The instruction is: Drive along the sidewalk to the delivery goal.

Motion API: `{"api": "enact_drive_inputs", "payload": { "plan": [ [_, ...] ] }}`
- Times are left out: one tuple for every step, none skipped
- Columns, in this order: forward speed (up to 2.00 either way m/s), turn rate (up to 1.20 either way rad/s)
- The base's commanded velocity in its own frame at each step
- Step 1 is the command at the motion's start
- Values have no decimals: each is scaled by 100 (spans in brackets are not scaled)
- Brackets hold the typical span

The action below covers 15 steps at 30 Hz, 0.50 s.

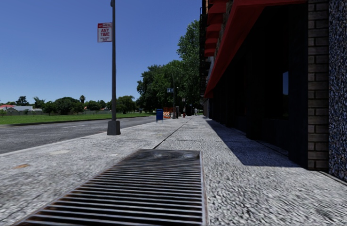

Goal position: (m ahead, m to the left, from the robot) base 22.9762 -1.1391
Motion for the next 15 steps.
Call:
{"api": "enact_drive_inputs", "payload": {
  "plan": [
    [200,0],
    [200,0],
    [200,0],
    [200,0],
    [200,0],
    [200,0],
    [200,0],
    [200,0],
    [200,0],
    [200,0],
    [200,0],
    [200,0],
    [200,0],
    [200,0],
    [200,0]
  ]
}}
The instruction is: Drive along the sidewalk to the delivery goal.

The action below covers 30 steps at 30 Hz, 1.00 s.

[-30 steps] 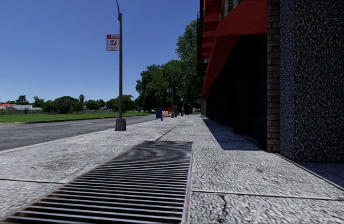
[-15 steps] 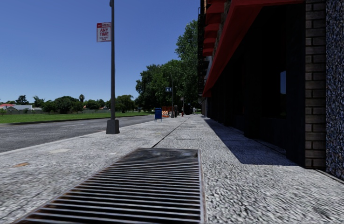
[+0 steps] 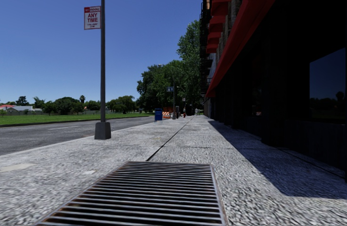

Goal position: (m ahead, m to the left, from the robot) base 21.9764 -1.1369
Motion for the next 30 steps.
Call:
{"api": "enact_drive_inputs", "payload": {
  "plan": [
    [200,0],
    [200,0],
    [200,0],
    [200,0],
    [200,0],
    [200,0],
    [200,0],
    [200,0],
    [200,0],
    [200,0],
    [200,0],
    [200,0],
    [200,0],
    [200,0],
    [200,0],
    [200,0],
    [200,0],
    [200,0],
    [200,0],
    [200,0],
    [200,0],
    [200,0],
    [200,0],
    [200,0],
    [200,0],
    [200,0],
    [200,0],
    [200,0],
    [200,0],
    [200,0]
  ]
}}
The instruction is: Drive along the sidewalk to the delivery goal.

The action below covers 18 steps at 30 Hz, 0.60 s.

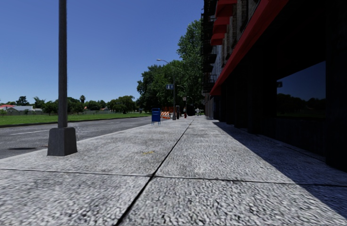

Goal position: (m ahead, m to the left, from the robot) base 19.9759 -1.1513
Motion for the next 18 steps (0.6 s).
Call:
{"api": "enact_drive_inputs", "payload": {
  "plan": [
    [200,0],
    [200,0],
    [200,0],
    [200,0],
    [200,0],
    [200,0],
    [200,0],
    [200,0],
    [200,0],
    [200,0],
    [200,0],
    [200,0],
    [200,0],
    [200,0],
    [200,0],
    [200,0],
    [200,0],
    [200,0]
  ]
}}
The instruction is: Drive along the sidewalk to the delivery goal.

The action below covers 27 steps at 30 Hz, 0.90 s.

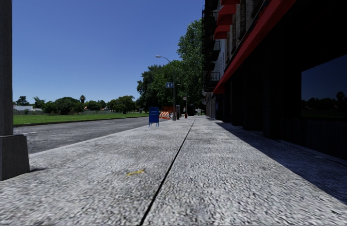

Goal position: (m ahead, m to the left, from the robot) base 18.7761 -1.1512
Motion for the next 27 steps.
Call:
{"api": "enact_drive_inputs", "payload": {
  "plan": [
    [200,0],
    [200,0],
    [200,0],
    [200,0],
    [200,0],
    [200,0],
    [200,0],
    [200,0],
    [200,0],
    [200,0],
    [200,0],
    [200,0],
    [200,0],
    [200,0],
    [200,0],
    [200,0],
    [200,0],
    [200,0],
    [200,0],
    [200,0],
    [200,0],
    [200,0],
    [200,0],
    [200,0],
    [200,0],
    [200,0],
    [200,0]
  ]
}}
